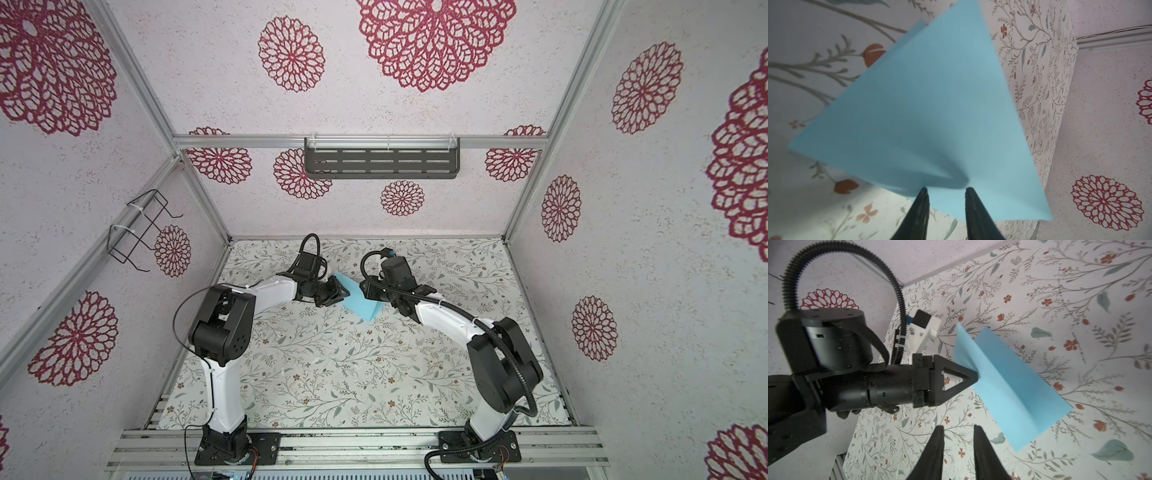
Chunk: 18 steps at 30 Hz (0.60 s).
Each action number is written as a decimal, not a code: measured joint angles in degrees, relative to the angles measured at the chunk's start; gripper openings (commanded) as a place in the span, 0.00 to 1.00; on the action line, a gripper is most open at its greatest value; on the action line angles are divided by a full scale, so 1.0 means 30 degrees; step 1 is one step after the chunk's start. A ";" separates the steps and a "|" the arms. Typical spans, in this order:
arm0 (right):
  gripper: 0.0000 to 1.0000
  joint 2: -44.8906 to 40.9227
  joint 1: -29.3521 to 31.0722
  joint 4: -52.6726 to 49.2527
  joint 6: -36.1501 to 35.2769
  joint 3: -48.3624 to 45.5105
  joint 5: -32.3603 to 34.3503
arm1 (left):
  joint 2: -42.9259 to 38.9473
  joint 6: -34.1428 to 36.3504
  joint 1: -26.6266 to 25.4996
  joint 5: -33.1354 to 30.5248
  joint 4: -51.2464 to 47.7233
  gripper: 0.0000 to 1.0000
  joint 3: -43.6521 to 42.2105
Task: Fold a paper plane with a square sheet of paper (pick it up from the middle)
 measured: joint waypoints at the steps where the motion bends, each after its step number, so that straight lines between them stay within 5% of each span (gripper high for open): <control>1: 0.25 0.0568 0.0022 0.0029 0.0051 0.0306 -0.0357 | 0.0102 0.0015 0.0000 0.0000 -0.0051 0.29 0.0036; 10: 0.18 0.5982 0.0015 -0.0568 0.0831 0.2608 -0.2637 | 0.0335 0.0364 0.0000 0.0029 -0.0299 0.24 0.0204; 18: 0.14 0.7992 -0.0124 -0.1428 0.1435 0.4073 -0.3330 | 0.0882 0.0605 0.0000 0.0299 -0.0488 0.22 0.0510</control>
